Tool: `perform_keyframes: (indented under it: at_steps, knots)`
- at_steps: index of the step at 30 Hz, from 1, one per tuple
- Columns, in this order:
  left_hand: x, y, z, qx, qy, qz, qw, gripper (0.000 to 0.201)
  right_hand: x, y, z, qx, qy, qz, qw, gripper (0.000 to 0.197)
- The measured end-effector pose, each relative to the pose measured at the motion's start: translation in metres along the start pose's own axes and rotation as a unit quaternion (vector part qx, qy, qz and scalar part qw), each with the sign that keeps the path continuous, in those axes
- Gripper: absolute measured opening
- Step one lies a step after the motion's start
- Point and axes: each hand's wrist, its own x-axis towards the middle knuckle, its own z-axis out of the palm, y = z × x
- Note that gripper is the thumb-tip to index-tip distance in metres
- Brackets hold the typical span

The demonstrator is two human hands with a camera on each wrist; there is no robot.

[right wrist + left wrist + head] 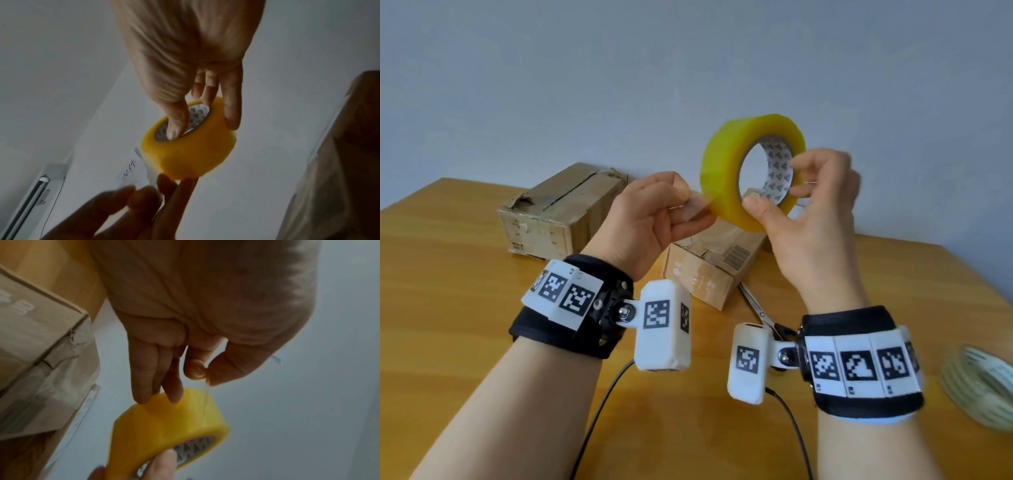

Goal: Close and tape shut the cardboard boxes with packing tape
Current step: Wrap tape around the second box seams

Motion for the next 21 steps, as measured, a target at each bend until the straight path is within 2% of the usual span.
perform_keyframes:
  at_steps: [3,5,7,9,11,14,16,18,21]
  knots:
    - [-0.002,0.002,-0.006,0.016,0.012,0.017,1.0,0.007,0.003,0.01,-0.005,-0.004,-0.035,0.043,0.998,0.12]
    - [-0.004,0.003,-0.007,0.049,0.001,0.03,0.998,0.008,0.006,0.018,-0.006,0.097,-0.086,0.087,0.988,0.134]
    - [-0.005,0.004,-0.006,0.075,-0.014,0.039,0.996,0.009,0.007,0.025,-0.007,0.272,-0.117,0.135,0.946,0.126]
    - [-0.006,0.004,-0.007,0.074,-0.02,0.037,0.996,0.007,0.008,0.027,-0.012,0.325,-0.144,0.162,0.921,0.097]
    - [-0.005,0.003,-0.009,0.076,-0.006,0.024,0.997,0.005,0.008,0.029,-0.016,0.302,-0.162,0.158,0.926,0.071]
    - [-0.005,0.0,-0.011,0.123,0.029,-0.012,0.992,0.002,0.009,0.034,-0.017,0.272,-0.138,0.131,0.943,0.046]
    - [-0.006,-0.002,-0.012,0.16,0.039,-0.036,0.986,0.009,0.009,0.037,-0.016,0.244,-0.118,0.108,0.956,0.042]
    - [-0.008,-0.003,-0.011,0.173,0.04,-0.061,0.982,0.014,0.01,0.04,-0.016,0.217,-0.101,0.085,0.967,0.045]
    - [-0.009,0.001,-0.011,0.193,0.041,-0.076,0.977,0.015,0.012,0.039,-0.018,0.192,-0.087,0.068,0.975,0.045]
